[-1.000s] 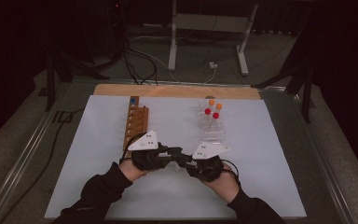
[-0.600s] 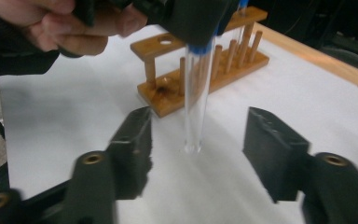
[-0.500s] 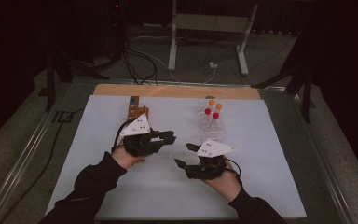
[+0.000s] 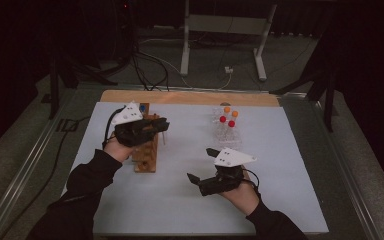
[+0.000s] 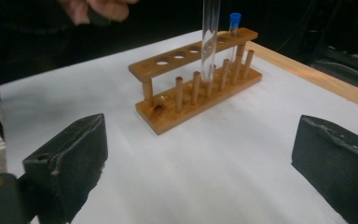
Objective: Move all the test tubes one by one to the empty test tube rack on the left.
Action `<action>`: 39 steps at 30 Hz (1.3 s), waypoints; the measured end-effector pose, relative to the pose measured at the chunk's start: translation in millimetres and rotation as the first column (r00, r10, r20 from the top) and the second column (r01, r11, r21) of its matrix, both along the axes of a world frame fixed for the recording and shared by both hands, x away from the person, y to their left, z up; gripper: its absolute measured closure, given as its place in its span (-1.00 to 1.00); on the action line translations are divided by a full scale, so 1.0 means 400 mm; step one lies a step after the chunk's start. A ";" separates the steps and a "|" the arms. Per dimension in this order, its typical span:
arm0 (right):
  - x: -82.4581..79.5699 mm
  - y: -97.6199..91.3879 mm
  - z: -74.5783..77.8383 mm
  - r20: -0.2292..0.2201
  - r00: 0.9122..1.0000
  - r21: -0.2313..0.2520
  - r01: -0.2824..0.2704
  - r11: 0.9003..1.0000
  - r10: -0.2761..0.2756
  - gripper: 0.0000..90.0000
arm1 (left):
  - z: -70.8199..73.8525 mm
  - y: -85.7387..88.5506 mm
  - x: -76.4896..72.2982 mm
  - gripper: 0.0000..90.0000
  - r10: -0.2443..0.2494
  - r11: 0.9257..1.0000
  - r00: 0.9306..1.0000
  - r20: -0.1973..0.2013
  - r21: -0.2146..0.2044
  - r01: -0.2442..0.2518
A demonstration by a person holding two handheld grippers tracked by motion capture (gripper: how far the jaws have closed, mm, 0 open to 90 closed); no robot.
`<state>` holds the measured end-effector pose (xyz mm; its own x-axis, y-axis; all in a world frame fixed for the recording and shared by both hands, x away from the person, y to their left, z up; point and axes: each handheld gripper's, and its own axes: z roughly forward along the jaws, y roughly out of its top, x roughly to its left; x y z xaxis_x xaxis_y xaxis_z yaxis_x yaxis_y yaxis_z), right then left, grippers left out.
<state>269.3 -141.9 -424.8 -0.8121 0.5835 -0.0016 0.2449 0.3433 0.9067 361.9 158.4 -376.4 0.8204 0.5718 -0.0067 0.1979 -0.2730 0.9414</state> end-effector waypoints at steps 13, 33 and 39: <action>0.006 -0.009 0.005 -0.040 0.999 0.040 -0.018 0.999 0.020 -1.00 | 0.045 0.088 0.076 0.72 0.131 0.991 0.990 0.048 -0.005 -0.131; 0.006 -0.011 0.001 -0.043 0.998 0.024 -0.044 0.999 0.045 -1.00 | -0.038 0.131 0.179 0.72 0.271 0.962 0.963 -0.003 0.032 -0.271; 0.006 -0.012 0.000 -0.044 0.998 0.025 -0.048 0.999 0.049 -1.00 | -0.068 0.136 0.188 0.72 0.281 0.959 0.959 -0.032 0.039 -0.280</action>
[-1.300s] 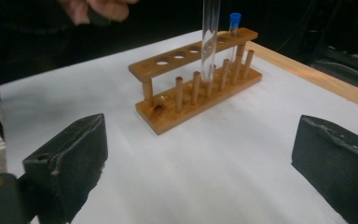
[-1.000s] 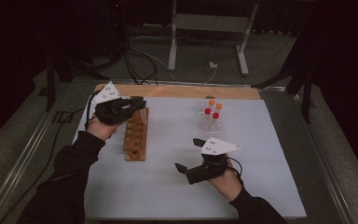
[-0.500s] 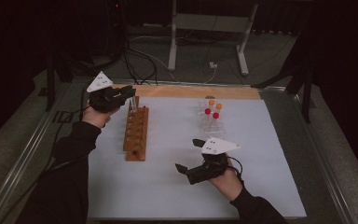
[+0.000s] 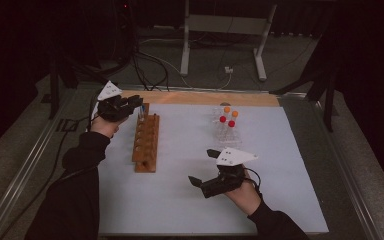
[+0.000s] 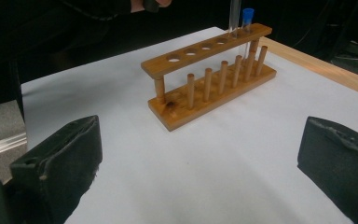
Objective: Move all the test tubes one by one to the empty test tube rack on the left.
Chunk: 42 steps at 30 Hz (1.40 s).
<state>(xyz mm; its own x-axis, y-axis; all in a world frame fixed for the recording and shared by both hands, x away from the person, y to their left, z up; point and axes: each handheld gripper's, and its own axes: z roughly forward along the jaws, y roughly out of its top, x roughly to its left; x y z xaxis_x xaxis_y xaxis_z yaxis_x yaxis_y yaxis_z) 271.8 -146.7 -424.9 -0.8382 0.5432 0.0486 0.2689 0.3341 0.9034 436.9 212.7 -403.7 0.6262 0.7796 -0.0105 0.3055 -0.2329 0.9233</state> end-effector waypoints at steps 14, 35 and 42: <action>0.001 0.002 -0.005 -0.005 1.000 -0.013 -0.015 1.000 0.015 -1.00 | -0.070 -0.005 0.005 0.72 0.022 1.000 0.999 -0.050 -0.002 -0.022; 0.002 -0.002 -0.004 -0.009 1.000 -0.004 -0.017 1.000 0.017 -1.00 | -0.111 -0.020 0.015 0.70 0.032 0.998 0.995 -0.092 0.055 -0.027; 0.003 -0.003 -0.004 -0.007 1.000 -0.003 -0.015 1.000 0.015 -1.00 | -0.110 -0.019 0.014 0.64 0.014 0.999 0.995 -0.099 0.041 -0.010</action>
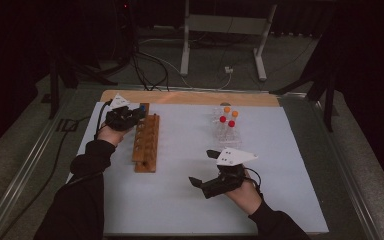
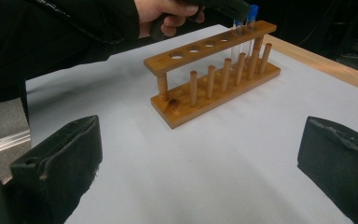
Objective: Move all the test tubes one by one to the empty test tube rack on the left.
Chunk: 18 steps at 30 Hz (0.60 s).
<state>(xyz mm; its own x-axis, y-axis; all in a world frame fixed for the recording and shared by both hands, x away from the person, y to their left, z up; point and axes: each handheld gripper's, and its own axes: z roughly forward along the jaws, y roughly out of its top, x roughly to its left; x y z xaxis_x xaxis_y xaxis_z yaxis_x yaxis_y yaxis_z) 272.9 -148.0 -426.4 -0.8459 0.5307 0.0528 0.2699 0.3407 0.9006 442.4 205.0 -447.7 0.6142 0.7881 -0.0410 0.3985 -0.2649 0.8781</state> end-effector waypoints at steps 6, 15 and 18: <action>0.003 -0.009 0.007 0.002 1.000 0.018 0.008 1.000 -0.008 -1.00 | 0.030 0.002 -0.021 0.24 -0.029 0.999 1.000 0.010 -0.028 0.030; 0.016 -0.042 0.030 0.037 0.998 0.028 0.041 0.999 -0.042 -1.00 | 0.085 0.012 -0.077 -0.34 -0.078 0.991 0.996 0.039 -0.104 0.082; 0.026 -0.064 0.044 0.068 0.996 0.026 0.061 0.998 -0.063 -1.00 | 0.096 0.014 -0.105 -0.64 -0.087 0.987 0.995 0.045 -0.132 0.092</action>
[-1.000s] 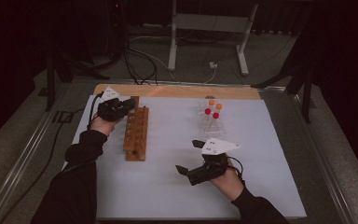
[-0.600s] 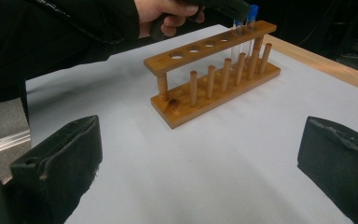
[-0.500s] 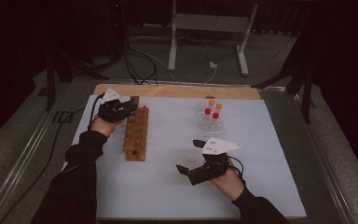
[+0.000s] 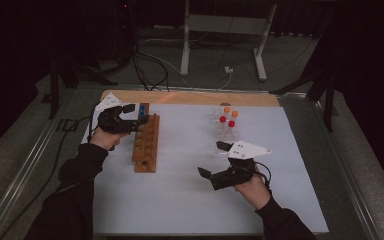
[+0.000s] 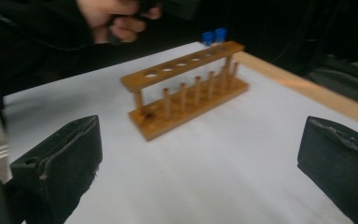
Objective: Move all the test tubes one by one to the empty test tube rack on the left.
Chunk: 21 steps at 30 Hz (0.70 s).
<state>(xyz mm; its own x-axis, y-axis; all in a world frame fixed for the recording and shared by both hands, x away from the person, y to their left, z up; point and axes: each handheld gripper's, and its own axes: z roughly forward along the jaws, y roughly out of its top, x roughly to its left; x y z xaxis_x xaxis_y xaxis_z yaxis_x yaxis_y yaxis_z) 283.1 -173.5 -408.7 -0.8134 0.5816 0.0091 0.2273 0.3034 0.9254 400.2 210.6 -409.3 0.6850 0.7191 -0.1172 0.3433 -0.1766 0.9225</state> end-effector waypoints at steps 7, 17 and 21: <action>0.028 -0.053 0.019 0.041 0.996 -0.009 0.085 0.996 -0.084 -1.00 | 0.013 0.005 -0.088 -0.96 -0.088 0.994 0.995 0.038 -0.057 0.090; 0.111 -0.121 -0.008 -0.002 0.979 -0.044 0.205 0.978 -0.206 -1.00 | -0.011 -0.009 -0.188 -0.99 -0.155 0.986 0.986 0.061 -0.046 0.158; 0.149 -0.133 -0.032 -0.030 0.970 -0.043 0.241 0.969 -0.243 -0.99 | -0.018 -0.017 -0.208 -0.99 -0.176 0.983 0.982 0.069 -0.035 0.179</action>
